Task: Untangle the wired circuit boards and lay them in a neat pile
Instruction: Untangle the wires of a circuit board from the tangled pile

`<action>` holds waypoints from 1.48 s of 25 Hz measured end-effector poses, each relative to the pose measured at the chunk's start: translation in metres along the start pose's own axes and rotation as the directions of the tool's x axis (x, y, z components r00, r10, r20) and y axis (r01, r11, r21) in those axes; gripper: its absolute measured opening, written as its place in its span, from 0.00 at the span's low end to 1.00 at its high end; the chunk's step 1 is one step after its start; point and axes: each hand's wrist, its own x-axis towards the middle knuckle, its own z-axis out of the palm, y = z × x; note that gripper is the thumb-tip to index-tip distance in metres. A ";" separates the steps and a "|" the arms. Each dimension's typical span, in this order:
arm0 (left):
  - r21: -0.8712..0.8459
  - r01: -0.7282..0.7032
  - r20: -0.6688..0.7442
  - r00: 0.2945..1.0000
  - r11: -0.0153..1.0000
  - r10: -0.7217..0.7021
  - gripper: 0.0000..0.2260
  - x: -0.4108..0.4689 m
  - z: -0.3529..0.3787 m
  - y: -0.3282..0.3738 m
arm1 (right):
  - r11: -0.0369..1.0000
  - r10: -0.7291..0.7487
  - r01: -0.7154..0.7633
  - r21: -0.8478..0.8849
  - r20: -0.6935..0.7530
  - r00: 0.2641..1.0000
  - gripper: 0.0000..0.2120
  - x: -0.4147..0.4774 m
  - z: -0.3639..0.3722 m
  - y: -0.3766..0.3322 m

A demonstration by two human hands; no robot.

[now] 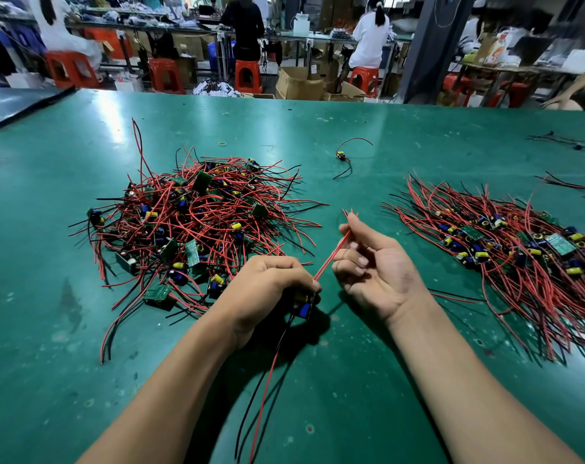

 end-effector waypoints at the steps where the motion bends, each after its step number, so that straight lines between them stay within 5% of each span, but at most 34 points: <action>1: 0.007 0.002 0.006 1.000 1.000 -0.002 0.11 0.000 0.000 0.000 | 1.000 -0.011 0.011 0.008 -0.009 1.000 0.10 0.000 0.000 0.000; 11: 0.020 -0.012 0.053 0.999 1.000 0.010 0.10 0.002 -0.005 -0.005 | 0.993 -0.022 0.019 0.119 0.028 0.999 0.10 -0.001 -0.003 -0.010; 15: -0.198 0.016 -0.051 0.998 0.980 -0.027 0.03 0.005 -0.009 -0.005 | 0.995 -0.089 0.089 -0.046 0.018 0.996 0.14 0.001 -0.002 -0.005; 20: -0.361 0.051 -0.118 0.988 0.931 -0.100 0.19 0.010 -0.010 -0.005 | 0.929 -0.172 0.171 -0.327 0.027 0.985 0.21 0.005 -0.004 0.005; 23: -0.359 0.064 -0.088 0.991 0.931 -0.103 0.22 0.011 -0.012 -0.008 | 0.773 -0.268 0.283 -0.568 0.112 0.957 0.19 0.002 -0.004 0.014; 26: -0.320 0.043 -0.075 0.995 0.946 -0.071 0.20 0.013 -0.013 -0.012 | 0.417 -0.330 0.336 -0.845 0.204 0.922 0.20 -0.001 -0.004 0.031; 29: -0.287 0.015 -0.067 0.997 0.958 -0.036 0.20 0.014 -0.012 -0.013 | 0.147 -0.391 0.379 -0.914 0.298 0.871 0.20 -0.003 -0.002 0.038; 37: -0.401 0.064 -0.057 0.994 0.914 -0.095 0.25 0.015 -0.011 -0.011 | 0.147 -0.394 0.355 -0.923 0.275 0.877 0.19 -0.003 -0.003 0.031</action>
